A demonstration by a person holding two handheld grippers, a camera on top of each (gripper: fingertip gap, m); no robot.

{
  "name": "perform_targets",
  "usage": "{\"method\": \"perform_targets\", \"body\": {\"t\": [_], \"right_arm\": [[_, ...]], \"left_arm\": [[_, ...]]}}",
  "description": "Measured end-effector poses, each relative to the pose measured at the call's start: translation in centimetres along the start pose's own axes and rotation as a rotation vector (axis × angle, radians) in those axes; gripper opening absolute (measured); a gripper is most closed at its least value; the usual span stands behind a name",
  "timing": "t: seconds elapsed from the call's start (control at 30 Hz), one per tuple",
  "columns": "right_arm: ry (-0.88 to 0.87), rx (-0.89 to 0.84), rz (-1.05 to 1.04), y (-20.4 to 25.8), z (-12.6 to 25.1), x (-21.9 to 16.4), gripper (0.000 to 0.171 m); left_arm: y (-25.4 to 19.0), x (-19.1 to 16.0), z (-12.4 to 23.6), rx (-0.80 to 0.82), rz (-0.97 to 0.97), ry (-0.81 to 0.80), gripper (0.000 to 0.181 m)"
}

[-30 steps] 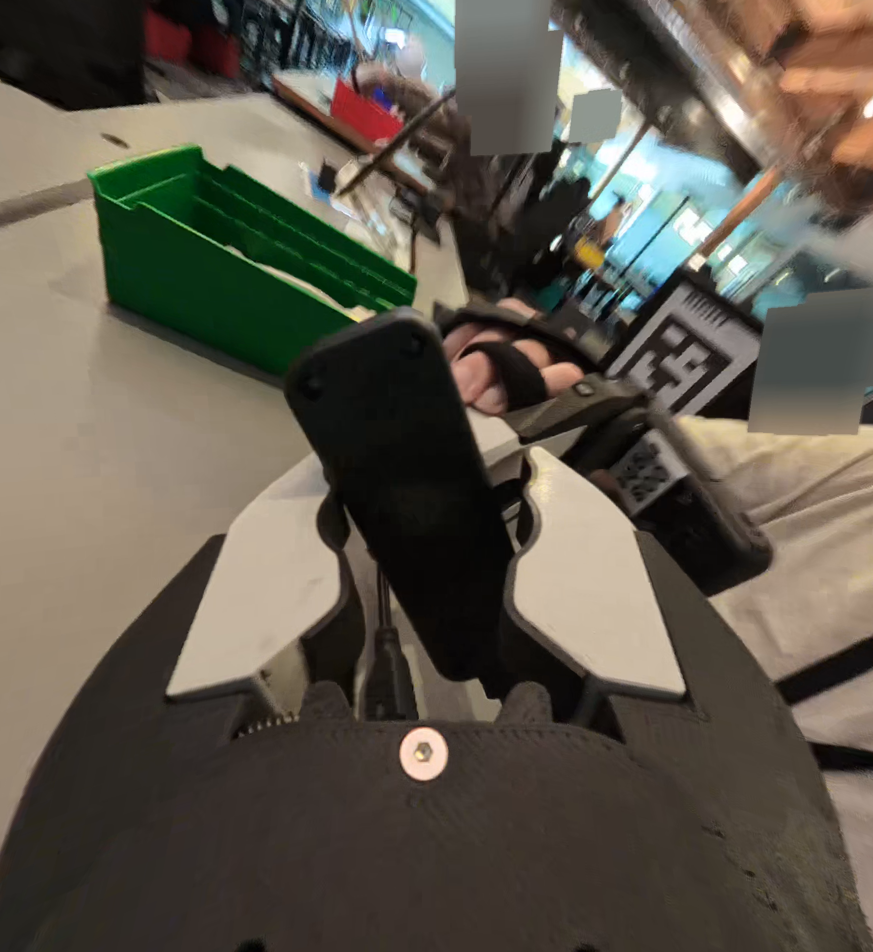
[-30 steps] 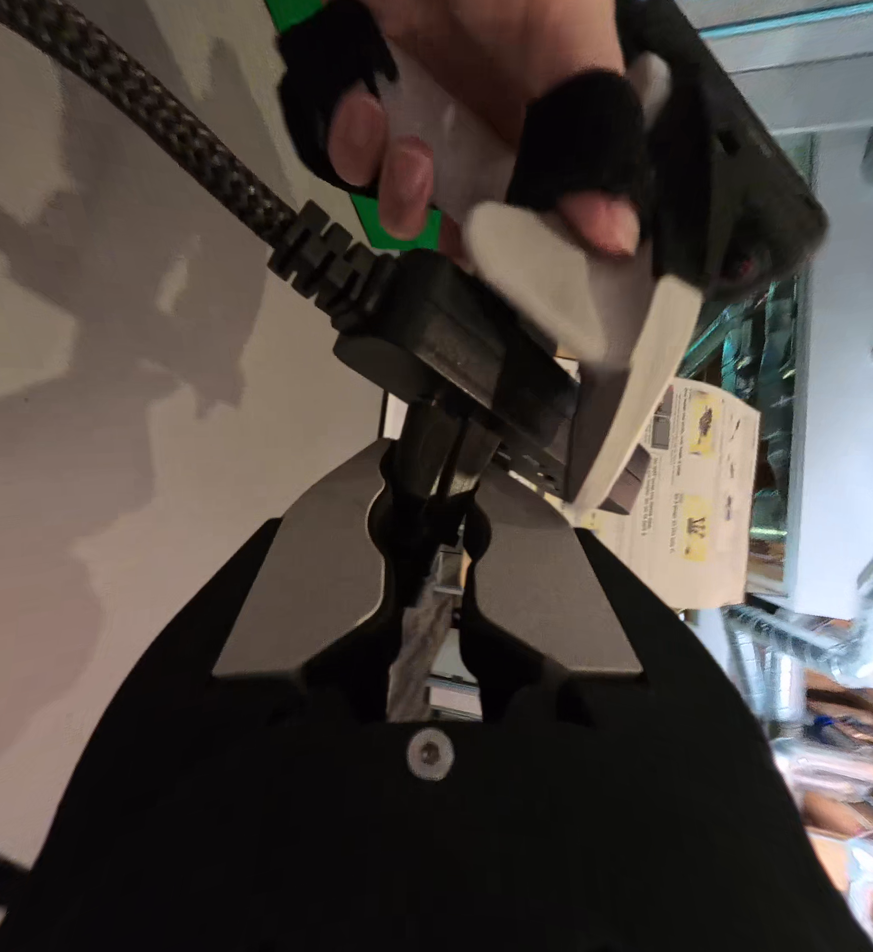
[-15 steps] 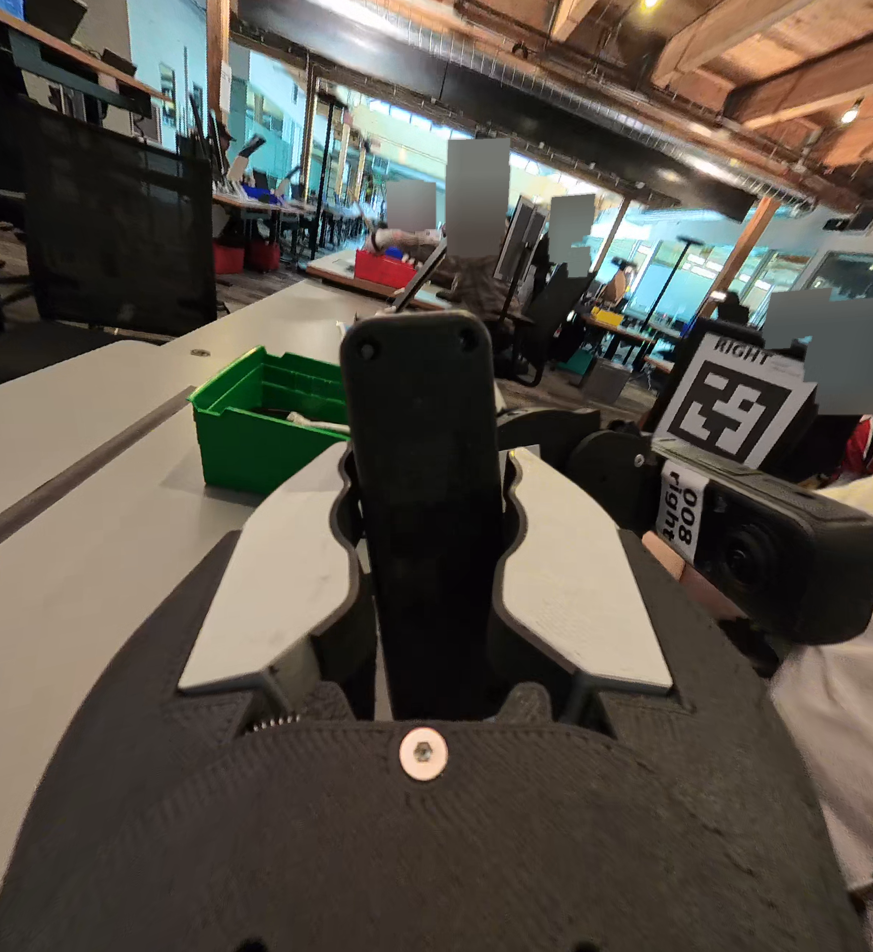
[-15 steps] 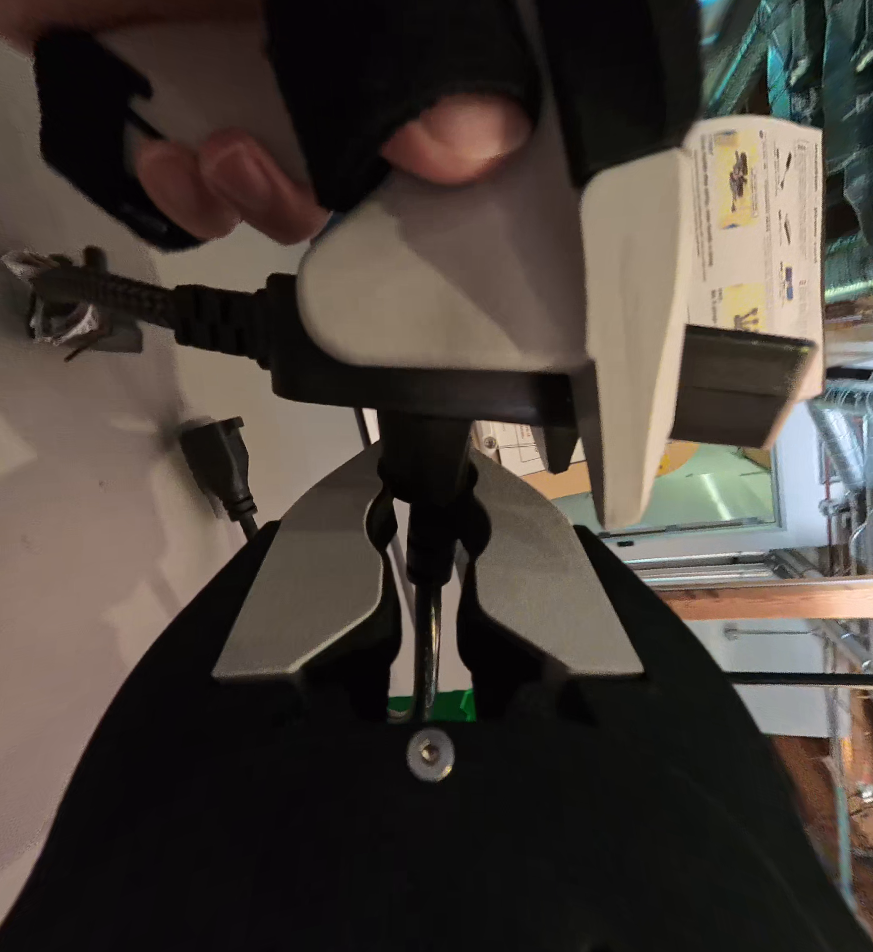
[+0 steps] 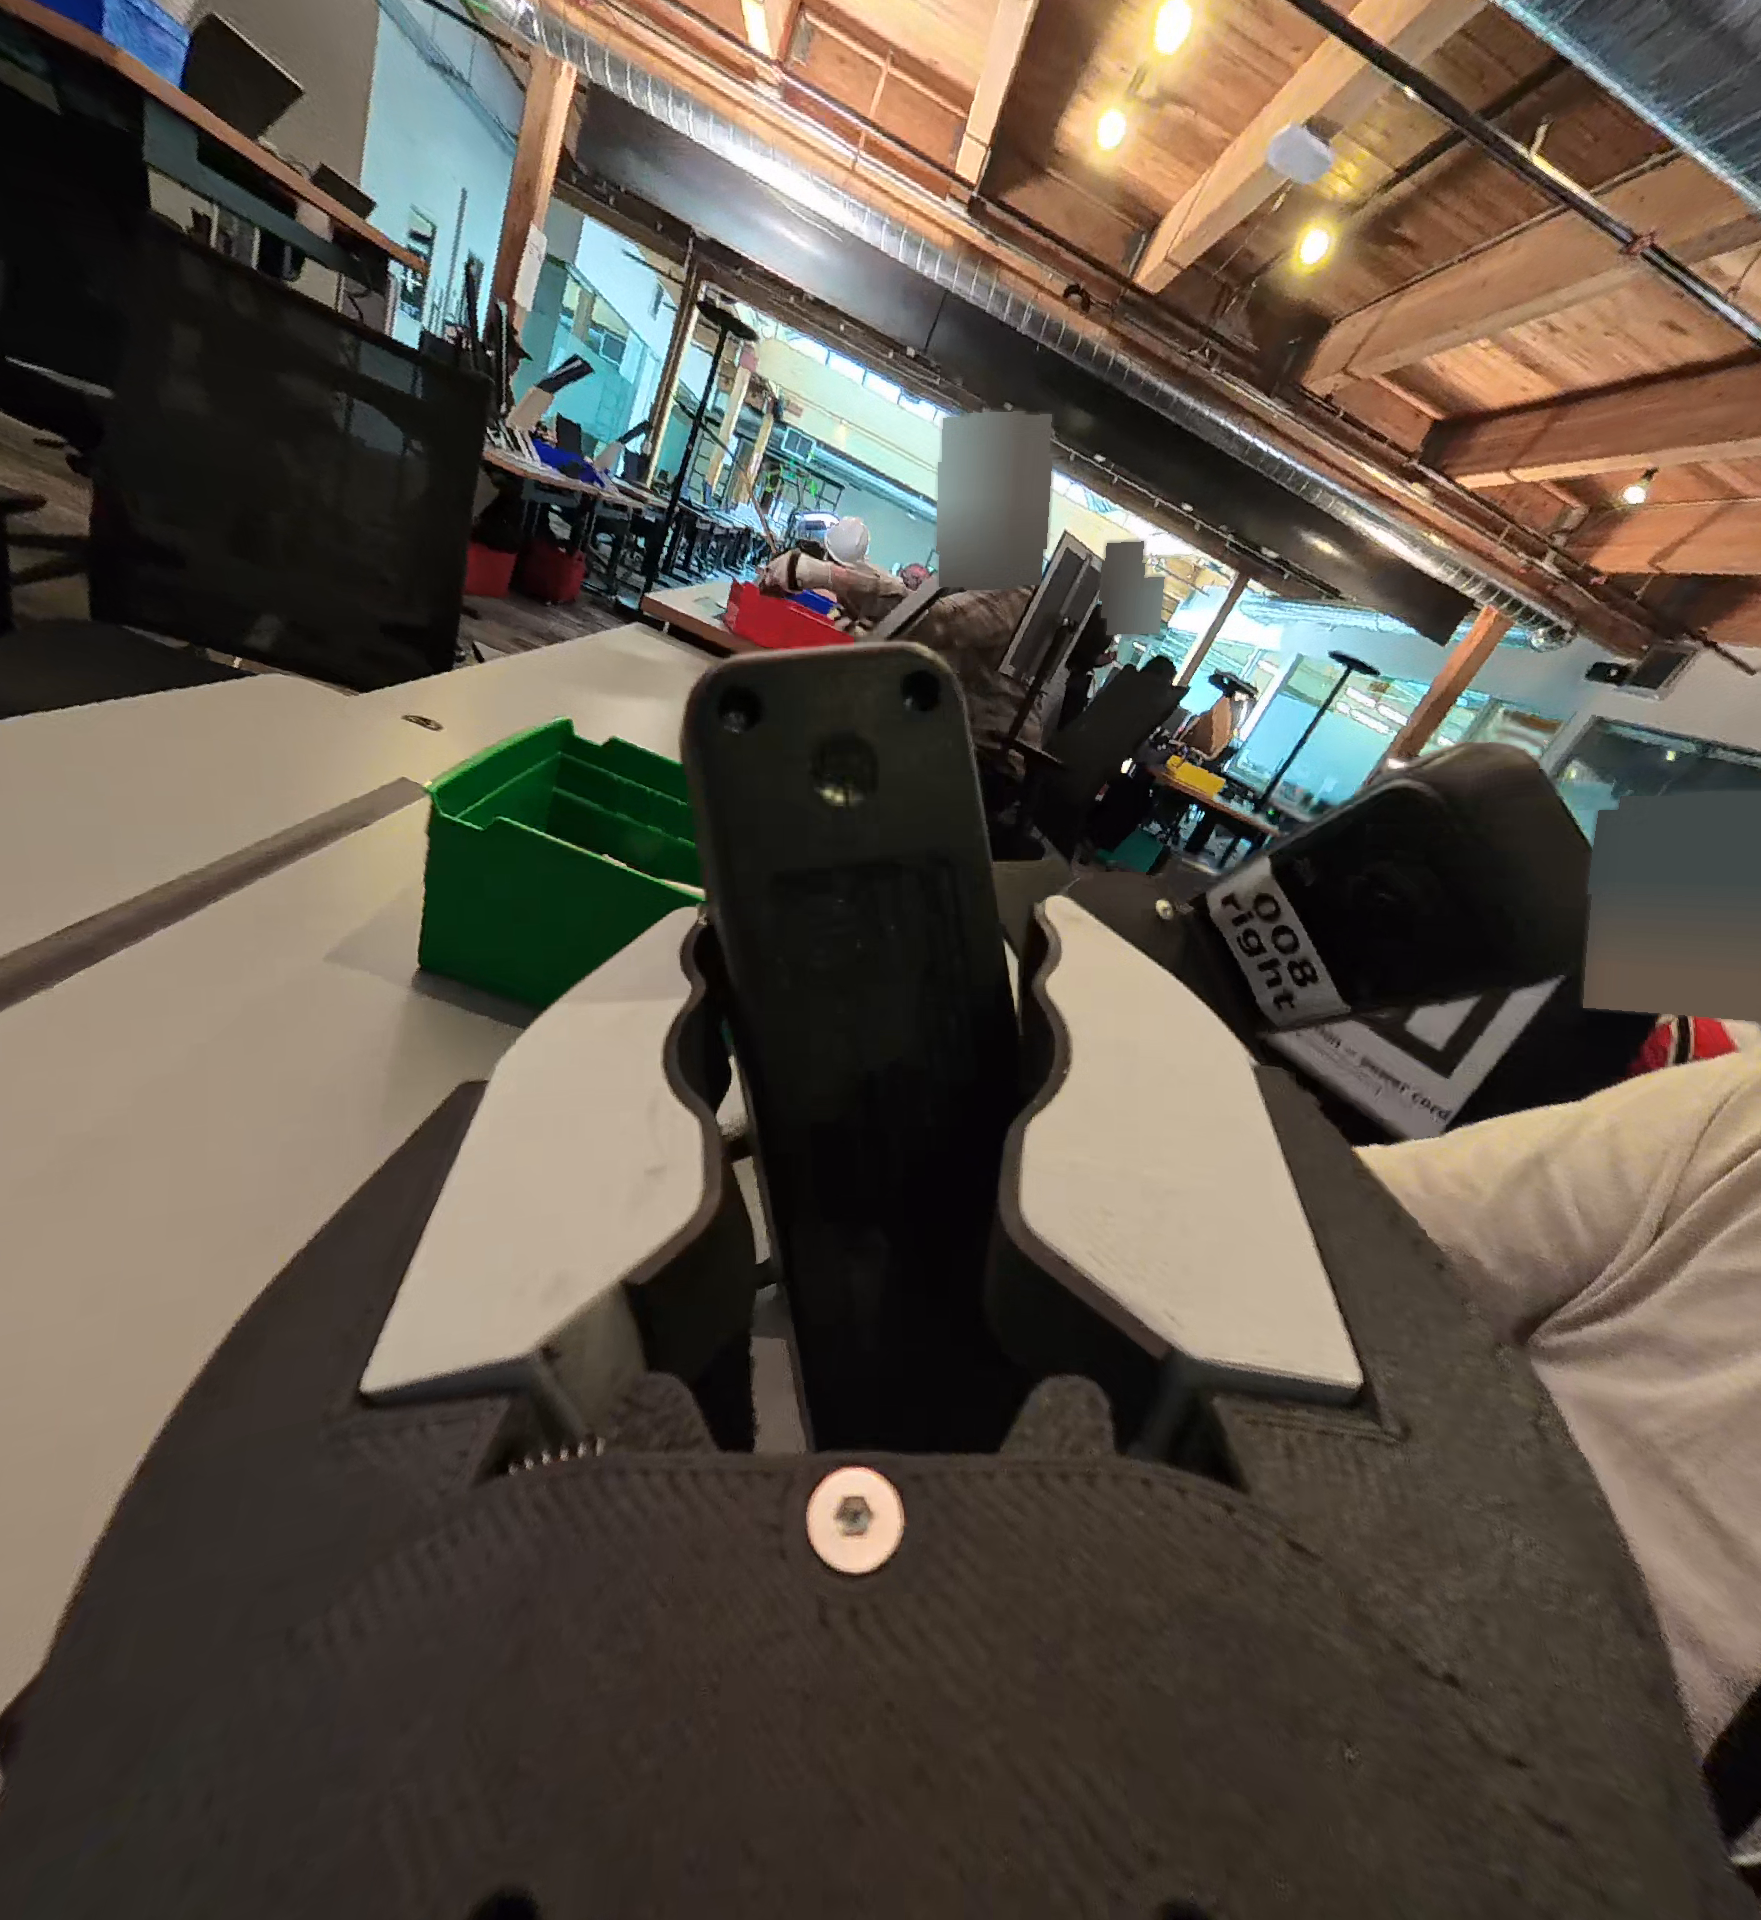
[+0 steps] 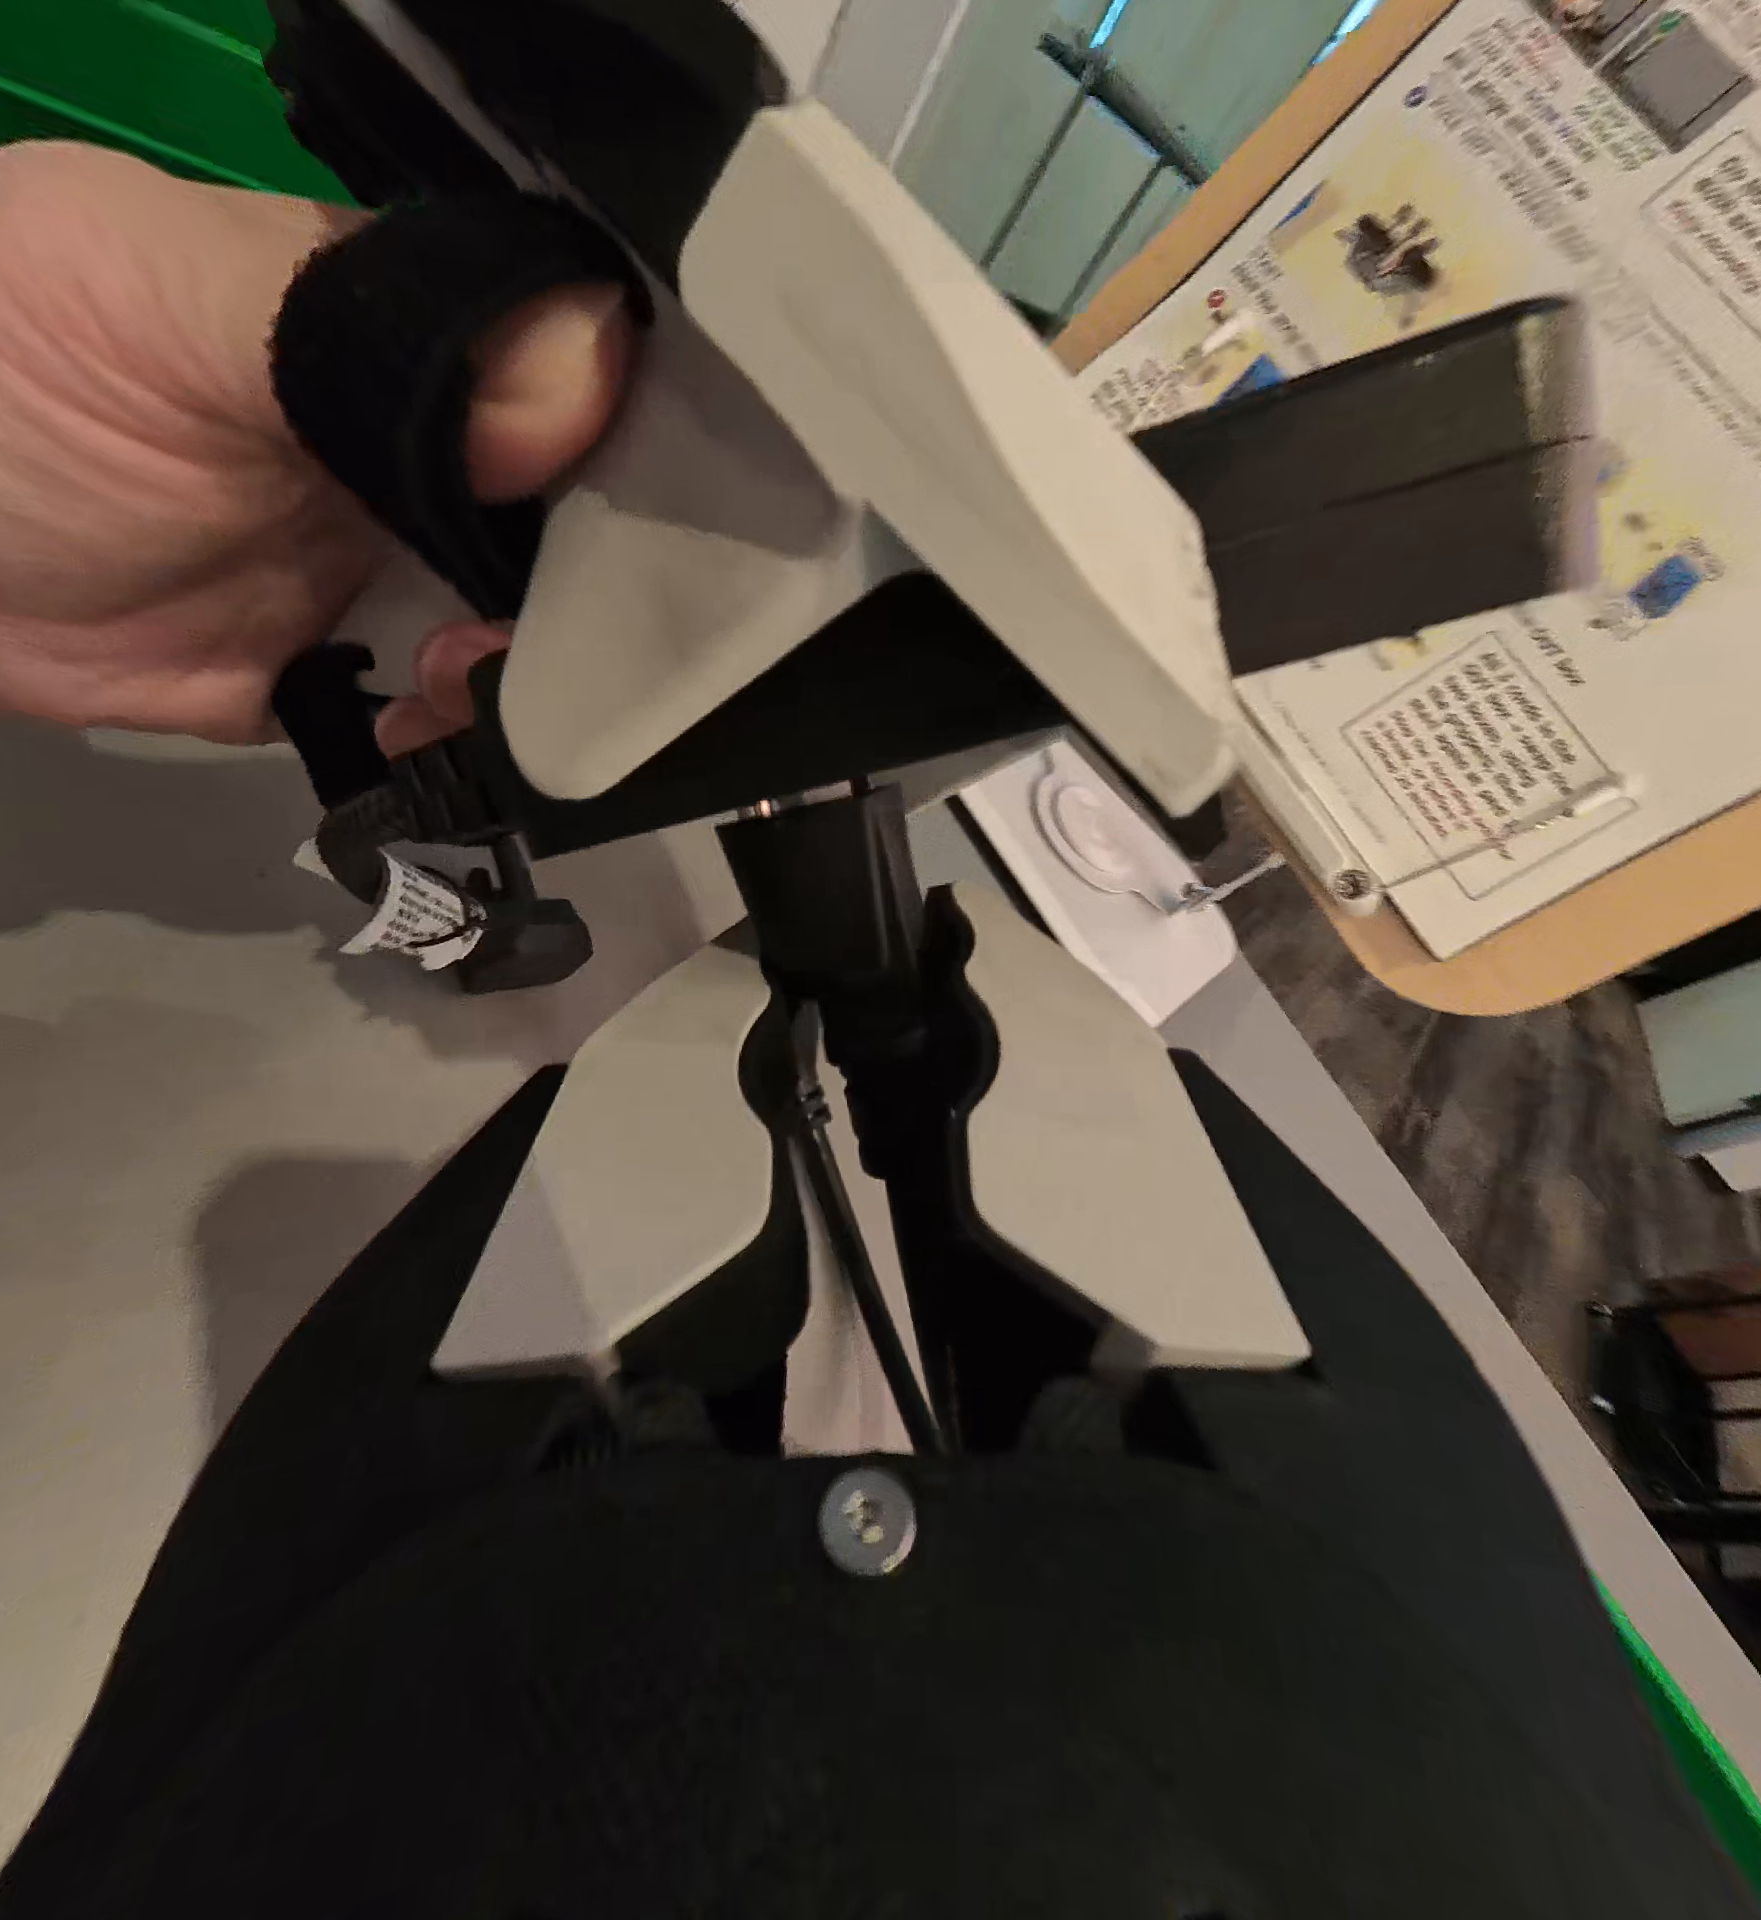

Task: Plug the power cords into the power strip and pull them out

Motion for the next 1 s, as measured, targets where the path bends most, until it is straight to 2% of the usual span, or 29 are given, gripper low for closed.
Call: {"method": "perform_targets", "body": {"t": [0.03,0.1,0.13,0.23,0.33,0.4,0.47,0.57,0.77,0.9,1.0], "right_arm": [[0.019,0.049,0.011,-0.2,-0.1,-0.1,0.026],[0.04,0.14,-0.002,-0.3,-0.2,-0.3,0.024],[0.037,0.158,-0.034,-0.5,-0.1,-0.3,0.023],[0.087,0.091,-0.081,-2.2,0.5,-1.2,0.021],[0.076,0.05,-0.121,-3.4,1.2,-1.6,0.021],[0.095,0.029,-0.094,-3.5,1.3,-1.5,0.021],[0.112,0.03,-0.091,-3.4,1.2,-1.6,0.021],[0.088,0.055,-0.104,-3.3,1.3,-1.8,0.021],[-0.039,0.071,0.117,-3.4,2.9,-0.7,0.021],[-0.079,0.077,0.119,-3.9,3.8,-0.7,0.021],[-0.085,0.052,0.035,-4.5,4.0,-0.7,0.02]], "left_arm": [[0.4,0.0,0.1,0.002,0.052,0.004,0.052],[1.2,0.0,0.6,-0.036,0.221,0.045,0.05],[1.4,0.1,1.0,-0.057,0.239,0.046,0.051],[1.6,0.4,2.5,0.069,0.132,0.069,0.062],[0.7,0.1,2.1,0.148,0.088,0.144,0.073],[0.3,-0.6,1.0,0.152,0.103,0.187,0.065],[0.8,-1.9,0.2,0.201,0.104,0.298,0.043],[0.7,-2.1,0.0,0.224,0.085,0.327,0.042],[-0.9,-2.0,0.1,0.131,0.03,0.385,0.042],[-1.5,-1.9,-0.4,0.085,0.053,0.38,0.04],[-1.6,-1.3,-1.0,0.102,0.046,0.304,0.041]]}}
Point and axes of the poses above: each gripper's, where its closed fingertips meet, z back along the fingers, x out of its top, y = z × x across the jaws, the point moved 5 cm from there along z, back along the fingers, and after that the axes turned 8 degrees about z, right-handed, at the moved point
